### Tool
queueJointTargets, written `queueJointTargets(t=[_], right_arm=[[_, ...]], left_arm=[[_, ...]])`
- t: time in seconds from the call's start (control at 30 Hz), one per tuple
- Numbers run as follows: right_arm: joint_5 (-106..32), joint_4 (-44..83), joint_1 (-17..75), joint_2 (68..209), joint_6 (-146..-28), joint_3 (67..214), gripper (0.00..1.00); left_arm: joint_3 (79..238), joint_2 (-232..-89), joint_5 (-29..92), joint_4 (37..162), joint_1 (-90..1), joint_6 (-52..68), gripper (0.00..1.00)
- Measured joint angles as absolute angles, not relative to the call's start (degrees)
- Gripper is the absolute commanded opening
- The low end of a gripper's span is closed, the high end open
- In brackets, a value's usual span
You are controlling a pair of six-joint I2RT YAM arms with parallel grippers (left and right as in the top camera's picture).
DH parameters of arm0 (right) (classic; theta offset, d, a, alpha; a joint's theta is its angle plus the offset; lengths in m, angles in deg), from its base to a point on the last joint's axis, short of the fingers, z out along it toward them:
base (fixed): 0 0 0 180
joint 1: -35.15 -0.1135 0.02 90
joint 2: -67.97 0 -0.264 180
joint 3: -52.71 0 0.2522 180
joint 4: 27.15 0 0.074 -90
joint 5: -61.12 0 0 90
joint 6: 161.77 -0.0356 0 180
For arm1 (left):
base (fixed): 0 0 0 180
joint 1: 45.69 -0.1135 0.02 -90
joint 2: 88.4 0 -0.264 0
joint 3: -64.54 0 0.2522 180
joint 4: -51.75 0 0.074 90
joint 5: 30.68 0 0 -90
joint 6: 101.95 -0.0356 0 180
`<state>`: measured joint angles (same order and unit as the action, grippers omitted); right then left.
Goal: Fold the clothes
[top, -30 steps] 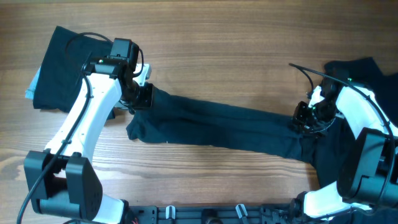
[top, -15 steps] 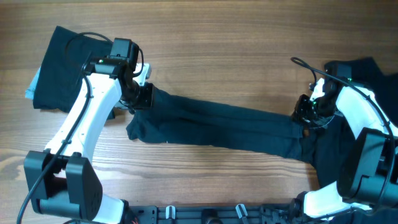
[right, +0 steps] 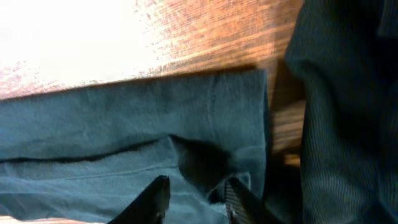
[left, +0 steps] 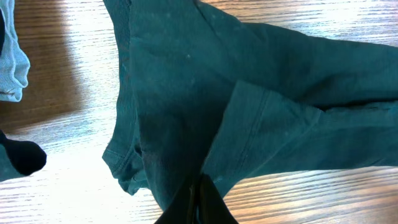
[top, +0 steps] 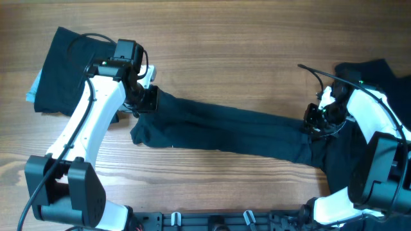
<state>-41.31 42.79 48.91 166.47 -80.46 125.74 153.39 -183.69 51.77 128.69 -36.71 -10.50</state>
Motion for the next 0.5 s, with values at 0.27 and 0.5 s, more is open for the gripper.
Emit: queueJointTargets(t=[0.27,0.5], right_arm=[[-41.94,39.27,48.91,166.47,-80.61,124.16,0.04],[-42.05,43.27,48.91,166.43,-80.89,124.86,0.04]], left_arm=[[153.39,-183.69,51.77,128.77,-36.71,-10.32,0.04],[153.39,-183.69,51.77,129.04,-36.71,-10.32,0.04]])
